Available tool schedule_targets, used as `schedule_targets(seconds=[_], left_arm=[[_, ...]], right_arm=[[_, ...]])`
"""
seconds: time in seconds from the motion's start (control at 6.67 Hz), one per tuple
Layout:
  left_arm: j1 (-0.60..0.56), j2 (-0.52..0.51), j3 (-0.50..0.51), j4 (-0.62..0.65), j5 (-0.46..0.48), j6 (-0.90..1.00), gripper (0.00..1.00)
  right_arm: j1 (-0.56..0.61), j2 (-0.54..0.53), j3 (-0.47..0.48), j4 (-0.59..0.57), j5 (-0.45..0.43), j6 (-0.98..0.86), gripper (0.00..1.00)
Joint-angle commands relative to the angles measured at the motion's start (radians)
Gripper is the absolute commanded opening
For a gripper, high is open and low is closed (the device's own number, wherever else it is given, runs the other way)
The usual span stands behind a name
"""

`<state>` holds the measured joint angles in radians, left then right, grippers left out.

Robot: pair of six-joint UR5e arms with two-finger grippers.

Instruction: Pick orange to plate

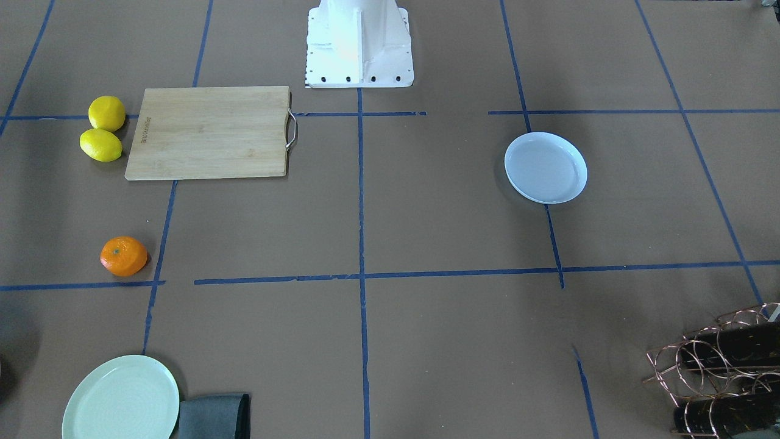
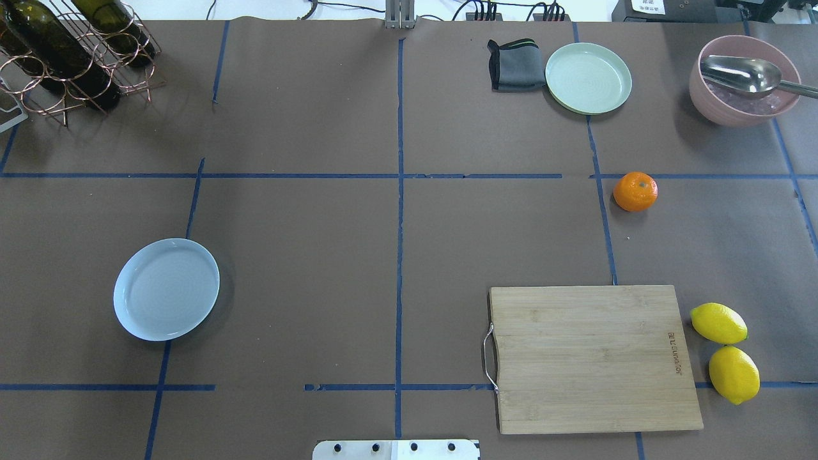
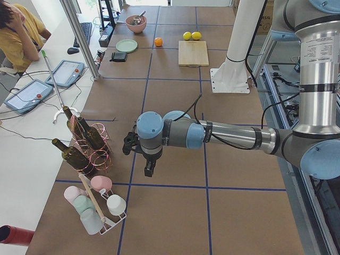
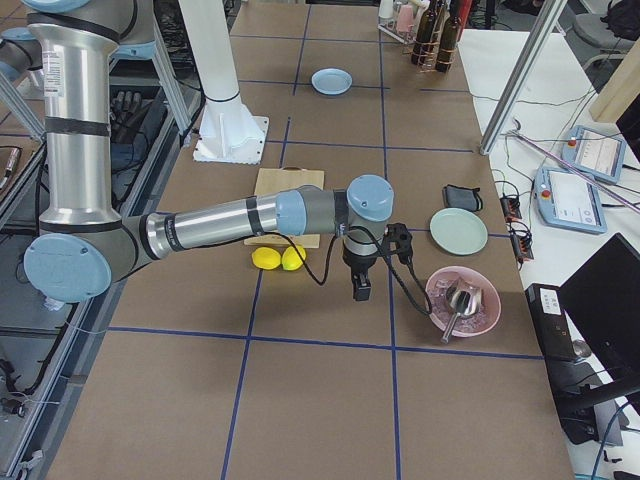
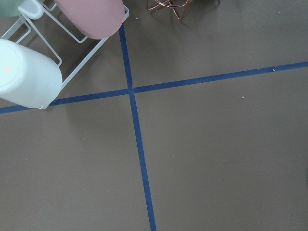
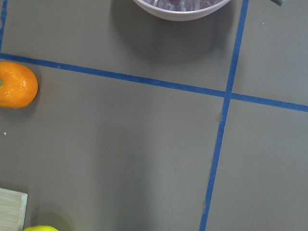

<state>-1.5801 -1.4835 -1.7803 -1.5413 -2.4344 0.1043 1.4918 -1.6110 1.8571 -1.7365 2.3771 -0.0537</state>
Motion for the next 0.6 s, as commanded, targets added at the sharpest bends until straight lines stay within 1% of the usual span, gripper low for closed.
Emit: schedule_targets(seconds=[0.0, 0.3, 0.45], left_arm=[[0.000, -0.003, -0.005, 0.000, 0.000, 0.000, 1.00], [0.000, -0.009, -0.027, 0.000, 0.000, 0.000, 1.00], [0.005, -0.032, -0.022, -0.023, -0.009, -0.011, 1.00]], right_arm=[[-0.002, 0.000, 0.001, 0.000, 0.014, 0.000, 1.00], [-0.005, 0.000, 0.001, 0.000, 0.014, 0.000, 1.00], [-0.005, 0.000, 0.001, 0.002, 0.014, 0.000, 1.00]])
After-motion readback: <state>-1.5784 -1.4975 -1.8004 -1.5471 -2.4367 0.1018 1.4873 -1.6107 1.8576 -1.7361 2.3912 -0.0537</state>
